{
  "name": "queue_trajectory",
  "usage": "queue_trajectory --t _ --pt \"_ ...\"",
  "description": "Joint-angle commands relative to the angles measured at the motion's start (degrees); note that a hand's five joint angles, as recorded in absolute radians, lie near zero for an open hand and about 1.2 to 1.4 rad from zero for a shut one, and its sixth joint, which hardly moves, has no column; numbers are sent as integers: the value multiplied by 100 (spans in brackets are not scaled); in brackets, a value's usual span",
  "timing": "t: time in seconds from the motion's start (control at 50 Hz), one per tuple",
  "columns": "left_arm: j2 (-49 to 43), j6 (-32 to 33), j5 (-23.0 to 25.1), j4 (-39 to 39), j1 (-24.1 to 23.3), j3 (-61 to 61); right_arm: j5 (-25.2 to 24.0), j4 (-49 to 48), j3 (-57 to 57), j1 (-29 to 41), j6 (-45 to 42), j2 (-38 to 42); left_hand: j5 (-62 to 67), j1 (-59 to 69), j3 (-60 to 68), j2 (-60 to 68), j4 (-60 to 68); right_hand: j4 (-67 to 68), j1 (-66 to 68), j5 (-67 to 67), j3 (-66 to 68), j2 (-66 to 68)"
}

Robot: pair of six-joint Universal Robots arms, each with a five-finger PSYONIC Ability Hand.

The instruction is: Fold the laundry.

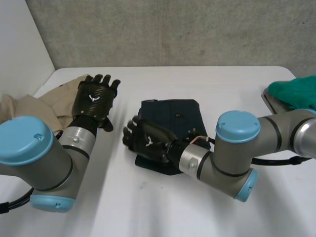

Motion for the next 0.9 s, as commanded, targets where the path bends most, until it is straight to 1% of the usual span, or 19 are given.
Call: queue_trajectory --t 0.02,0.04,0.1,0.12,0.16,0.18,0.2,0.22,0.3,0.34,0.36,0.42,0.44,0.52,0.6,0.66,0.72,0.8,0.9 --pt "-47 -32 0 19 -40 439 1270 51 77 -128 2295 -986 -257 -104 -203 -166 -161 -2104 -1229 -2070 -2052 -2018" --pt "-65 -49 0 19 -57 518 1454 51 129 -154 3144 -1275 -257 -104 -203 -166 -161 -2104 -1229 -2070 -2052 -2018" --pt "-109 -224 9 -25 -162 861 1763 94 121 -312 4451 -1708 -257 -104 -203 -166 -161 -2104 -1229 -2070 -2052 -2018" --pt "-127 -303 26 -43 -224 958 1885 208 147 -513 5185 -1874 -257 -104 -203 -166 -161 -2104 -1229 -2070 -2052 -2018" --pt "-293 -558 53 -192 -434 1309 1965 463 156 -838 5717 -1998 -253 -100 -199 -162 -157 -2104 -1229 -2070 -2052 -2018" --pt "-381 -646 62 -271 -513 1432 1992 786 122 -1162 6007 -2025 -219 -66 -165 -128 -123 -2104 -1229 -2070 -2052 -2018" --pt "-486 -725 79 -376 -601 1572 2001 980 95 -1287 6070 -1999 -202 -49 -148 -111 -106 -2104 -1229 -2070 -2052 -2018" --pt "-713 -848 166 -629 -776 1852 2001 1087 77 -1375 6080 -1981 -168 -16 -115 -78 -73 -2104 -1229 -2070 -2052 -2018" --pt "-1337 -946 412 -1359 -1137 2617 2045 1536 -98 -1455 5834 -1639 -118 35 -64 -27 -22 -2104 -1229 -2070 -2052 -2018" --pt "-1558 -963 413 -1615 -1173 2900 2071 1632 -299 -1429 5624 -1341 -118 35 -64 -27 -22 -2104 -1229 -2070 -2052 -2018" --pt "-1794 -963 361 -1851 -1208 3145 2071 1685 -362 -1420 5588 -1226 -101 52 -47 -10 -5 -2104 -1229 -2070 -2052 -2018" --pt "-2051 -920 186 -2108 -1244 3357 2002 1922 -607 -1438 5526 -902 -67 86 -13 24 29 -2104 -1229 -2070 -2052 -2018" --pt "-2173 -902 -33 -2239 -1252 3410 1992 1984 -687 -1438 5526 -804 -34 119 20 57 62 -2104 -1229 -2070 -2052 -2018" --pt "-2332 -727 -456 -2442 -1244 3428 1957 2230 -1073 -1420 5474 -277 -50 102 3 41 46 -2104 -1229 -2070 -2052 -2018" --pt "-2534 -262 -527 -2617 -1244 3420 1860 2520 -1407 -1411 5377 189 -34 119 20 57 62 -2104 -1229 -2070 -2052 -2018" --pt "-2657 20 -545 -2723 -1217 3420 1930 2687 -1645 -1376 5123 620 -34 119 20 57 62 -2104 -1229 -2070 -2052 -2018" --pt "-2763 74 -536 -2741 -1191 3420 2044 2723 -1777 -1341 4755 848 -50 102 3 41 46 -2104 -1229 -2070 -2052 -2018" --pt "-2834 100 -448 -2750 -1191 3420 2308 2705 -1795 -1323 4323 910 -101 52 -47 -10 -5 -2104 -1229 -2070 -2052 -2018" --pt "-2852 118 -290 -2741 -1174 3499 2388 2705 -1786 -1288 4111 744 -101 52 -47 -10 -5 -2104 -1229 -2070 -2052 -2018"
